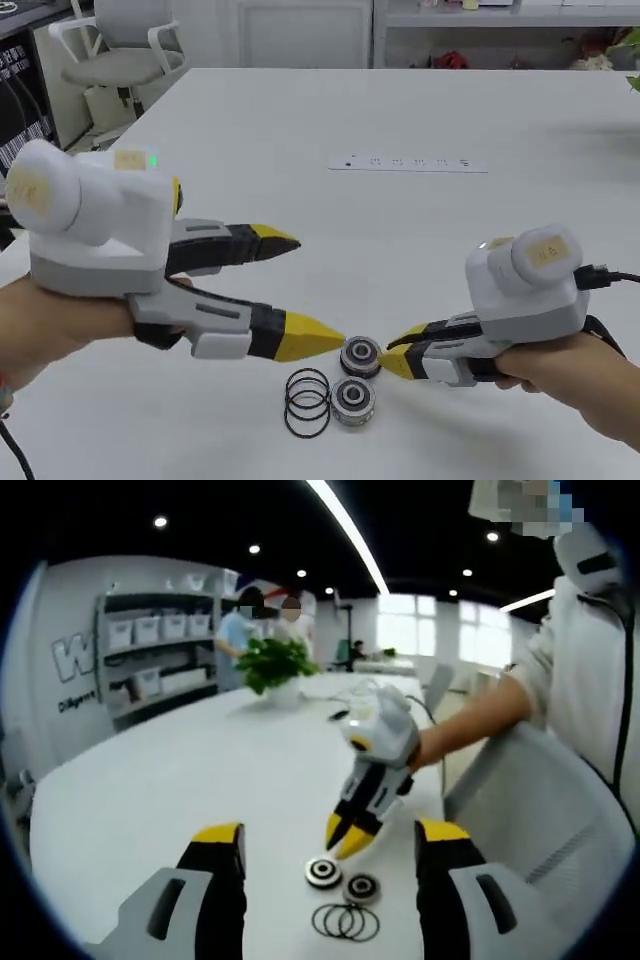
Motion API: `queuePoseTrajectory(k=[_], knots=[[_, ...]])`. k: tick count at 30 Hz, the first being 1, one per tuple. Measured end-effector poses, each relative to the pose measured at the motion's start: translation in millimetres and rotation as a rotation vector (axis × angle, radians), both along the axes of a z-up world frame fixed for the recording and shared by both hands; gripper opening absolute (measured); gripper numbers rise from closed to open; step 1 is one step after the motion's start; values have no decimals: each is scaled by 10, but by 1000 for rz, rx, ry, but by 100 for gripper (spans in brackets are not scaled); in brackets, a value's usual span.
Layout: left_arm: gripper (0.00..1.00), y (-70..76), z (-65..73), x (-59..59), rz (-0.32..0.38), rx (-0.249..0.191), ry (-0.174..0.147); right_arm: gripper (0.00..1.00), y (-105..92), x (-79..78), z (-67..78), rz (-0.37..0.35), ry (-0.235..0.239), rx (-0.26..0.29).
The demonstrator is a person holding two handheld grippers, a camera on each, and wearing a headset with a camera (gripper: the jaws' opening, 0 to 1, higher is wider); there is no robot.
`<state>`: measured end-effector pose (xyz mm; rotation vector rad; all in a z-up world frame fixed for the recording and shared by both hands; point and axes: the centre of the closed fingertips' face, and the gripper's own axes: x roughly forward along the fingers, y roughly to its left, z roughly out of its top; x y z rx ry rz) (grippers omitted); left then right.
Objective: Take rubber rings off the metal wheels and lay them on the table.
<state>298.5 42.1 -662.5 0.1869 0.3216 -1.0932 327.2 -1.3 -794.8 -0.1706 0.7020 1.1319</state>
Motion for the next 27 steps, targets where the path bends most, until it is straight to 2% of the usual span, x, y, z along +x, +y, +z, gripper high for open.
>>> queuePoseTrajectory(k=[4, 10, 12, 14, 18, 19, 22, 24, 27], knots=[[70, -51, 126, 132, 20, -2, -23, 10, -7, 12, 6, -1, 0, 3], [70, -235, 322, 251, -3, 12, -102, 9, -5, 18, -1, -4, -2, 6], [69, -287, 326, 276, -14, 17, -115, 10, -7, 12, -14, 0, -3, 1], [67, -336, 269, 306, -27, 33, -127, 10, -4, 0, -10, 4, -4, 1], [63, -412, 88, 338, -35, 36, -102, 10, 0, -16, -15, 9, -2, 1], [62, -421, 6, 325, -40, 48, -97, 10, -2, -20, -21, 11, -5, -2], [62, -407, -194, 296, -51, 90, -100, 10, -4, -27, -44, 15, -2, -6], [61, -390, -257, 297, -49, 92, -98, 10, -3, -33, -57, 17, -1, -10], [58, -353, -357, 317, -38, 87, -73, 10, 1, -47, -76, 22, 1, -15]])
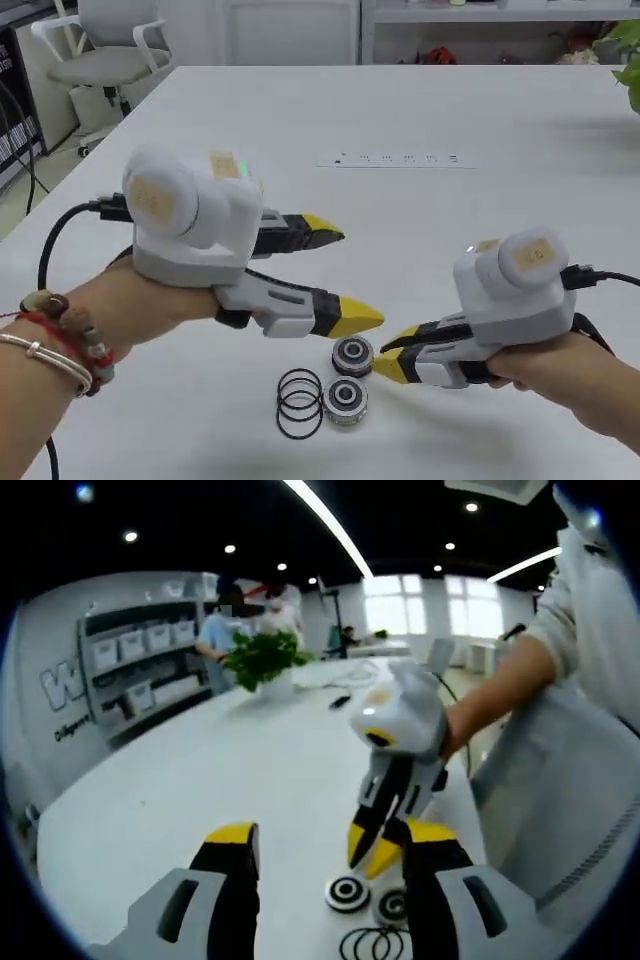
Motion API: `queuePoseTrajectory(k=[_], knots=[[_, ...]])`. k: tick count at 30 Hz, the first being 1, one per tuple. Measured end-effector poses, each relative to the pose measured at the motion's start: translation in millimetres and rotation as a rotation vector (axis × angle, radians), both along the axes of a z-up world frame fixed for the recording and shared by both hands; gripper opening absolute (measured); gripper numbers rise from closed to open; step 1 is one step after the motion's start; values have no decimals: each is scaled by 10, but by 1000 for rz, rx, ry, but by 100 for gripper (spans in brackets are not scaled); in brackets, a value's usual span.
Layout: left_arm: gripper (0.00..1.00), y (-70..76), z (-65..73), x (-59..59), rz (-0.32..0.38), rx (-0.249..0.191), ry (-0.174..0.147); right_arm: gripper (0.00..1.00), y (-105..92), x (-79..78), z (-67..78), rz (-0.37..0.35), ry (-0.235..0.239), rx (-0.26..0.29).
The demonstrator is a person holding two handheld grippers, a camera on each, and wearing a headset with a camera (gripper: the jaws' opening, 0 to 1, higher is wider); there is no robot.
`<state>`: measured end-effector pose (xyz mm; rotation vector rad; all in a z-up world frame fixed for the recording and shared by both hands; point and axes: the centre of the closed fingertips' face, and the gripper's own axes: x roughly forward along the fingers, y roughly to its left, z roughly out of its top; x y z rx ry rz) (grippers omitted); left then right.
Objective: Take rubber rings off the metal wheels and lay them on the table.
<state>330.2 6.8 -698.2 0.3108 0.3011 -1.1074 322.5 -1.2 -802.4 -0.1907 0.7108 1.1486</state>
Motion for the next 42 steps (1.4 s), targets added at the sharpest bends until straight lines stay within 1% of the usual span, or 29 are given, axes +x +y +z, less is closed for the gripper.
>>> queuePoseTrajectory(k=[1, 3, 6, 7, 8, 9, 12, 14, 17, 20, 21, 23, 25, 27, 30, 32, 36, 37, 38, 42], knots=[[57, 5, -32, 0, 0, 1, 4, 10, 1, -4, -6, 2, 1, -1], [56, 21, -143, -6, -2, 10, 13, 10, 2, -15, -24, 7, 2, -6], [55, 27, -257, -23, -12, 13, 27, 11, 4, -31, -40, 11, 6, -8], [55, 19, -304, -23, -11, 3, 43, 11, 3, -30, -43, 12, 6, -8], [53, 14, -360, -21, -9, 1, 60, 11, 4, -31, -45, 12, 6, -8], [52, 13, -399, -20, -8, 4, 70, 11, 6, -33, -48, 13, 7, -8], [49, 31, -554, -23, -2, 48, 88, 12, 13, -41, -49, 18, 5, -8], [48, 49, -603, -12, 7, 54, 91, 12, 17, -41, -45, 19, 0, -8], [45, 74, -645, 21, 31, 44, 108, 12, 26, -32, -37, 18, -3, -2], [39, 90, -667, 41, 44, 48, 99, 12, 27, -34, -40, 19, -3, -3], [38, 88, -682, 43, 47, 46, 101, 12, 27, -34, -42, 18, -3, -3], [36, 61, -726, 15, 43, 40, 118, 12, 28, -35, -44, 17, 0, -3], [33, 36, -797, -29, 20, 67, 116, 12, 29, -34, -49, 16, -1, -4], [30, 22, -846, -45, 11, 79, 119, 12, 32, -37, -47, 16, 2, -2], [25, 22, -873, -50, 15, 74, 142, 12, 36, -39, -47, 15, 4, 0], [23, 22, -867, -44, 19, 65, 141, 14, 45, -44, -45, 17, 4, 4], [22, 43, -928, -29, 22, 82, 145, 16, 65, -44, -51, 19, -4, 7], [21, 37, -942, -47, 16, 80, 156, 17, 71, -45, -59, 20, -6, 7], [20, 24, -931, -38, 22, 63, 159, 17, 74, -46, -64, 20, -9, 7], [15, 40, -943, -7, 34, 71, 146, 19, 77, -32, -74, 22, -30, 1]])
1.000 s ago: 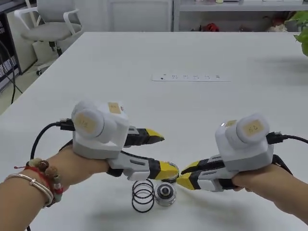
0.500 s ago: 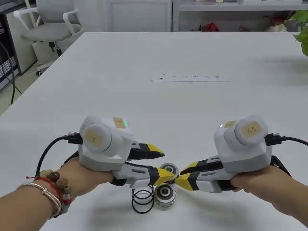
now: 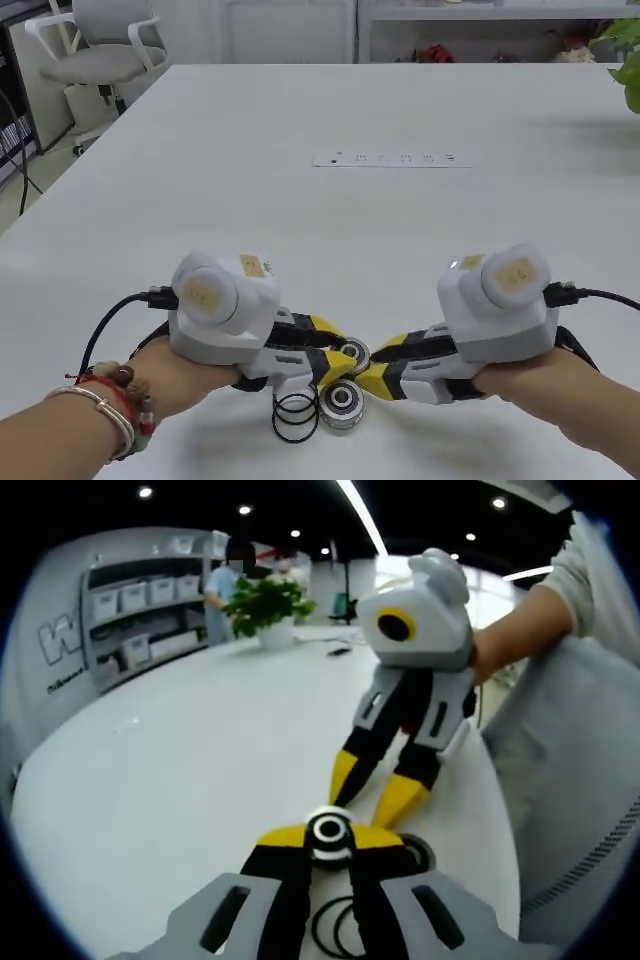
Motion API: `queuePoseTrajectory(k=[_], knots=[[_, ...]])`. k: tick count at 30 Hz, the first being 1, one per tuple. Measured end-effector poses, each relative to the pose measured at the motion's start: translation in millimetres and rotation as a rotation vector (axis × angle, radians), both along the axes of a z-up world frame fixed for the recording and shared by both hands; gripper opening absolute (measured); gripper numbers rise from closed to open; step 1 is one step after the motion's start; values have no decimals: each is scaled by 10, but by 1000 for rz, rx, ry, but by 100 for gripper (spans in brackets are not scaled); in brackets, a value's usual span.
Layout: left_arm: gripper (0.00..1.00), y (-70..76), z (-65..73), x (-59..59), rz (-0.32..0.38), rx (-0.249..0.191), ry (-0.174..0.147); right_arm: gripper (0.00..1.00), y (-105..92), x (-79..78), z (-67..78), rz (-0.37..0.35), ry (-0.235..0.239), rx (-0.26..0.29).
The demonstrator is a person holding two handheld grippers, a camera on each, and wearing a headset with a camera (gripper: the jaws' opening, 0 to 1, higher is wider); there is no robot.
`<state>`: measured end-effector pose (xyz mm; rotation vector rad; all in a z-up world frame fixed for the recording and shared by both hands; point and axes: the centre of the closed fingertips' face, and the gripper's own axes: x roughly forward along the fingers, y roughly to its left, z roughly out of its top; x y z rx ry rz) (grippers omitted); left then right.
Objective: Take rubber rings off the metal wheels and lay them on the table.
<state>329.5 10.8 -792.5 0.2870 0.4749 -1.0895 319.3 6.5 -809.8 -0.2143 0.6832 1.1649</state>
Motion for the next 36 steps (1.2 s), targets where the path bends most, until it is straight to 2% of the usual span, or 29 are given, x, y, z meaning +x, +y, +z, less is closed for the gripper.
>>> queuePoseTrajectory(k=[5, 8, 10, 12, 13, 16, 18, 24, 30, 36], knots=[[14, -14, -11, 11, -8, -1, -8, 19, 9, 26, 28, -27, 23, 39], [14, -11, -19, 22, -7, -1, -10, 18, 12, 12, 23, -20, 28, 41], [14, -10, -21, 24, -7, -2, -10, 17, 10, 15, 18, -15, 19, 34], [14, -10, -22, 23, -3, -5, -7, 11, -45, 33, -39, 5, -28, -26], [14, -9, -23, 25, 2, -5, -7, 9, -10, 16, -10, 14, -28, 1], [14, -20, -20, 17, 5, -6, -4, 5, -29, 27, -12, 5, -21, -4], [14, -19, -22, 14, 5, -6, -5, 1, -53, 73, -11, -8, -46, -14], [14, -17, -23, 7, 4, -3, -10, 0, -45, 57, -14, -20, -20, -6], [14, -26, -12, -11, -1, -2, -19, 0, -77, 74, -9, -66, 50, 21], [14, -20, -6, -16, -1, -13, -21, 0, -97, 89, 8, -101, 95, 41]])
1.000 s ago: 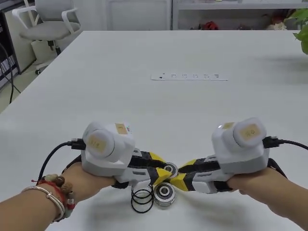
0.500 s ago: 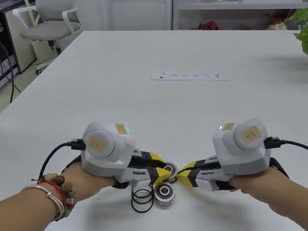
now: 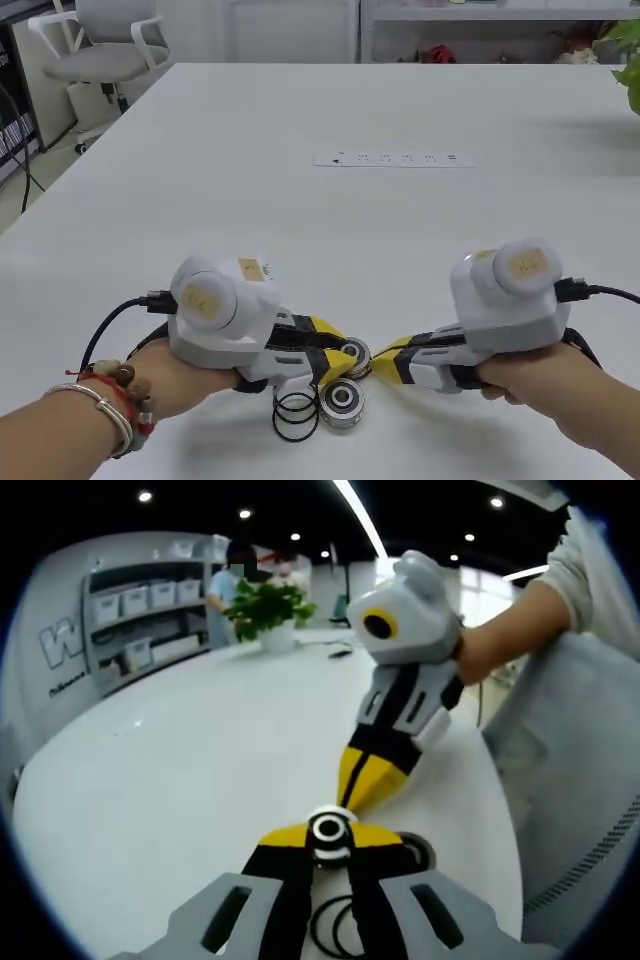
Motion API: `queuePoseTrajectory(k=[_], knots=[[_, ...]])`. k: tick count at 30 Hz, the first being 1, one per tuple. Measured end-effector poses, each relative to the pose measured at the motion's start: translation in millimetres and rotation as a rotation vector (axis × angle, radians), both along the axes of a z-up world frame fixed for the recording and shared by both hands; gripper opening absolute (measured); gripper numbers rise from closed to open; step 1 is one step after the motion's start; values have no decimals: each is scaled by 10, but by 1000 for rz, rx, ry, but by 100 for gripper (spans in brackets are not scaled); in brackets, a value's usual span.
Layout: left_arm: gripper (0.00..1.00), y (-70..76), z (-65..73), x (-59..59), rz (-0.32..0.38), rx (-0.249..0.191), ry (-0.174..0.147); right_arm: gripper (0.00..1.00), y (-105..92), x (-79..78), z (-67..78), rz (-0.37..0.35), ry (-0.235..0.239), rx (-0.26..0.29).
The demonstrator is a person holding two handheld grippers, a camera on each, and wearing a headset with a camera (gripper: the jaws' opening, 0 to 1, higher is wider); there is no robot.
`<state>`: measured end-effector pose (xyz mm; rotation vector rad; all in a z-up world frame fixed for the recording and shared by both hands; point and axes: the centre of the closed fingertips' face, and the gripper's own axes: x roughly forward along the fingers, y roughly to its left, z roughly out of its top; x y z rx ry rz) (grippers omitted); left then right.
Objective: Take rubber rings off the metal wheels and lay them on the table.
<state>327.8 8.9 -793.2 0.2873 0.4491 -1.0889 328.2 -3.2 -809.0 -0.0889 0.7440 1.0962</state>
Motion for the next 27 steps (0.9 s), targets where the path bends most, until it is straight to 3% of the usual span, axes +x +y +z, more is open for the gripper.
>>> queuePoseTrajectory(k=[13, 24, 27], knots=[[14, 4, 9, -15, 4, -9, -4, 0, -25, 16, 42, -101, 143, 93], [14, 17, 3, -15, 7, -18, -6, 0, -6, 16, 84, -135, 182, 134], [14, 15, 5, -18, 6, -16, -7, 0, 2, 6, 92, -126, 162, 117]])
